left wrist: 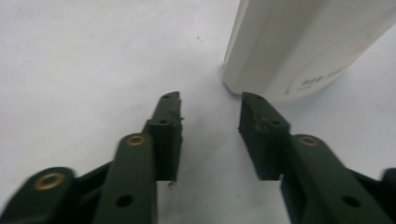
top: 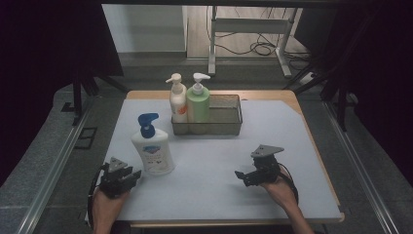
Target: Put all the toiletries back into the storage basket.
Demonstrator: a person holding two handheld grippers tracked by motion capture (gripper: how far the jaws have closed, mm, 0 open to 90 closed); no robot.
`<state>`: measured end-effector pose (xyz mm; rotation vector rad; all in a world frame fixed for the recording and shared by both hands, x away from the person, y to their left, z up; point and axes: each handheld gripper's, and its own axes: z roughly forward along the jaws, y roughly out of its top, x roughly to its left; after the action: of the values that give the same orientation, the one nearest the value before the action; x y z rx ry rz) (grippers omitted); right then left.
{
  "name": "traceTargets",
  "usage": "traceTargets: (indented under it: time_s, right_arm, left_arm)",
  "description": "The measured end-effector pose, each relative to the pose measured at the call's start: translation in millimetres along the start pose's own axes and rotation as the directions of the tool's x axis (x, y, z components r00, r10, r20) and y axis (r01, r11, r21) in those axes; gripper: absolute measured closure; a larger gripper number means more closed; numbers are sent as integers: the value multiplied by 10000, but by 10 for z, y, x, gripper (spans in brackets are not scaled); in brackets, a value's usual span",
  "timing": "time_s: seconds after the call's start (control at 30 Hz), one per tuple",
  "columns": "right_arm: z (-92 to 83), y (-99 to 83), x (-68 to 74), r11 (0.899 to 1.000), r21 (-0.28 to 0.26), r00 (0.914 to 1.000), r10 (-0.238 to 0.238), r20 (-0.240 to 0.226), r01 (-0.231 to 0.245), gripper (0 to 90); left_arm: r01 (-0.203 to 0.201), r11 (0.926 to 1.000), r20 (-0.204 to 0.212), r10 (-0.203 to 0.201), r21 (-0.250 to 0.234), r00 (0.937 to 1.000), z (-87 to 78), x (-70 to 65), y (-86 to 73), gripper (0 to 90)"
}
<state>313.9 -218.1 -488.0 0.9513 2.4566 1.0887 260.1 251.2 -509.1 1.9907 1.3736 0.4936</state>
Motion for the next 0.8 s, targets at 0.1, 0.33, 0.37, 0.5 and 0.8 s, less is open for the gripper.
traceTargets:
  time_s: [0.1,0.33,0.37,0.5,0.8]
  right_arm:
    - [3,-70,20,9999,100,9999,50,107,-51,27]
    - [-37,-223,12,9990,243,9986,358,381,-367,27]
    - [-50,-242,11,9989,247,9984,378,415,-388,27]
    - [-94,-321,6,9982,248,9972,530,522,-543,27]
    - [-127,-467,-15,9957,440,9940,776,771,-812,27]
  left_arm:
    - [25,10000,10,-25,54,10000,22,34,45,708]
    - [-145,9999,345,145,-11,9993,89,103,158,889]
    - [-160,9999,423,159,15,9990,110,108,174,890]
    - [-147,9999,596,143,58,9981,195,119,233,892]
    - [-181,9998,942,178,26,9954,321,135,314,892]
